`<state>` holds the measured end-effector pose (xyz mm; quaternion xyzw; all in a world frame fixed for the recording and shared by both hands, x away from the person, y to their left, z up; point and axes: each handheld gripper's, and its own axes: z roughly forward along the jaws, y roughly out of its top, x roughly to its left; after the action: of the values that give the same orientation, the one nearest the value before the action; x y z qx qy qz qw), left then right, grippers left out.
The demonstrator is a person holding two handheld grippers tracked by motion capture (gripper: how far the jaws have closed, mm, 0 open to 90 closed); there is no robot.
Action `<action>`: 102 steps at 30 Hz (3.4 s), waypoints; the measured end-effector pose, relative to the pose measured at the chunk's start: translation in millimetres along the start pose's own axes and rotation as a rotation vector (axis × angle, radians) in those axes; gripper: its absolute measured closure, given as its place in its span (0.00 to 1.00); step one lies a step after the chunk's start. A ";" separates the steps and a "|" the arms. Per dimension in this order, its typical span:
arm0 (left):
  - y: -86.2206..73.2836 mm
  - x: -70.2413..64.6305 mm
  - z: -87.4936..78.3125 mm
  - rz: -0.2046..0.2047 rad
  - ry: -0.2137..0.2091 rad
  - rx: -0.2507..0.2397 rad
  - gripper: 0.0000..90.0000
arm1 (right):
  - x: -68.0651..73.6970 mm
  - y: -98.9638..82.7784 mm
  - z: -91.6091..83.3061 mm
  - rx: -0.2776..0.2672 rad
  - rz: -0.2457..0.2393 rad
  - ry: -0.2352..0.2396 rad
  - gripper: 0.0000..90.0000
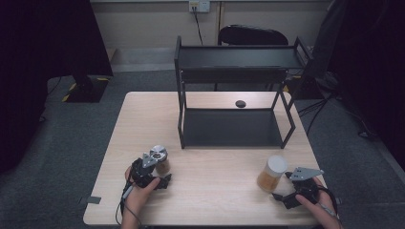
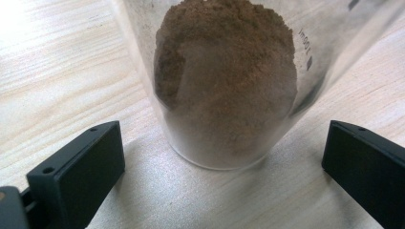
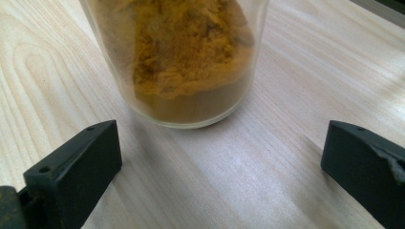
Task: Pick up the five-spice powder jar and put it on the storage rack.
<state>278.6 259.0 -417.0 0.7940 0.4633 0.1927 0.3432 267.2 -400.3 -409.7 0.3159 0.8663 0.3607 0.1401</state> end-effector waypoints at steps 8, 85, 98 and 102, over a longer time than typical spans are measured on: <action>-0.6 -0.7 -0.9 -0.006 0.012 -0.003 0.02 | 0.0 0.0 0.0 0.000 0.000 0.000 0.00; -6.9 -1.0 5.3 -0.109 0.002 -0.159 0.30 | 0.7 -0.2 0.2 -0.001 0.002 -0.003 0.00; -4.3 -6.5 3.8 -0.058 0.025 -0.155 0.34 | 0.7 -0.1 0.2 -0.001 0.002 -0.003 0.00; -4.1 -7.5 2.3 -0.072 0.025 -0.163 0.35 | 0.7 -0.2 0.2 -0.001 0.002 -0.003 0.00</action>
<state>273.8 252.9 -421.4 0.7439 0.4786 0.2273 0.4073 266.6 -399.8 -410.0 0.3173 0.8655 0.3611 0.1412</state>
